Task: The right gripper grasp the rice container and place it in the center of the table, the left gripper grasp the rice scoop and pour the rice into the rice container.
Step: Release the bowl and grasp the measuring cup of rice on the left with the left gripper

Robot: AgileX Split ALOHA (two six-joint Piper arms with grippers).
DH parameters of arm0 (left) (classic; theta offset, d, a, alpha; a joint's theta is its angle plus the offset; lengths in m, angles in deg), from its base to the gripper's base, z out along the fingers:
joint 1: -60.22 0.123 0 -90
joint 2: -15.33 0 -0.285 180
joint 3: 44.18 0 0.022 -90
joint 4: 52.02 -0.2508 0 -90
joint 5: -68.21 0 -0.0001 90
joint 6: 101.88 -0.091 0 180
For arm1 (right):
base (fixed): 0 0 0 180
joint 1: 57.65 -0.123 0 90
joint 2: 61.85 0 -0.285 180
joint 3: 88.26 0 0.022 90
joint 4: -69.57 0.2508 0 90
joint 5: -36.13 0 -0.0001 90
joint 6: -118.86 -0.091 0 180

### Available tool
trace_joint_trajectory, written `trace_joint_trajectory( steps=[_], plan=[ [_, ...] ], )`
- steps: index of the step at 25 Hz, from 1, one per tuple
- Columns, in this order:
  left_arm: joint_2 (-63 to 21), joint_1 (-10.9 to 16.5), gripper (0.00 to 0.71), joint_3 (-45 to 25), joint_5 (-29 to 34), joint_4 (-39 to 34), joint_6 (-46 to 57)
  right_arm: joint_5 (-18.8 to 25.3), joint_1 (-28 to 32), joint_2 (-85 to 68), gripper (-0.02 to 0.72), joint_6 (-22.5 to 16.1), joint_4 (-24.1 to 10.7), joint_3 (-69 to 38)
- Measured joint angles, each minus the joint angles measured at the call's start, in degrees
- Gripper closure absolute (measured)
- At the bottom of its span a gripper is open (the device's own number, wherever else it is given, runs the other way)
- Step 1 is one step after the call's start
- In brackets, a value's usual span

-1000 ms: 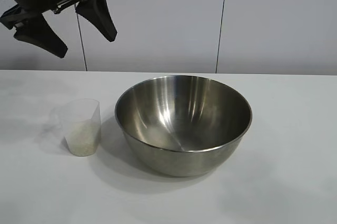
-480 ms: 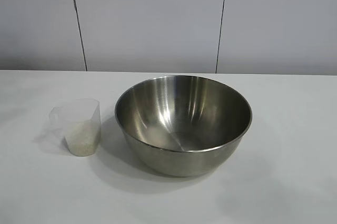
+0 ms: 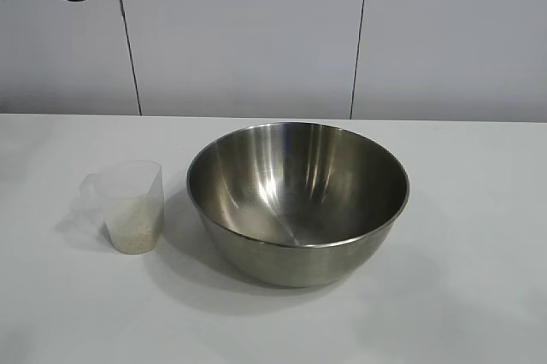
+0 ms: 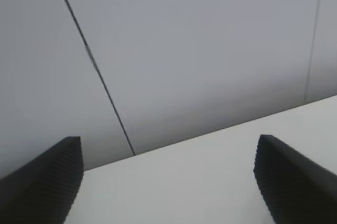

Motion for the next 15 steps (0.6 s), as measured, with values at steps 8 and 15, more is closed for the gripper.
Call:
trace_joint_trajectory(
  steps=[8, 15],
  plan=[
    [-0.40, -0.14, 0.080, -10.60, -10.54, -20.69, 4.16, 0.05, 0.00, 0.00, 0.009, 0.00, 0.00, 0.00],
    [-0.44, -0.14, 0.081, -22.23, -22.00, -9.63, 4.33, 0.05, 0.00, 0.00, 0.009, 0.00, 0.00, 0.00]
  ],
)
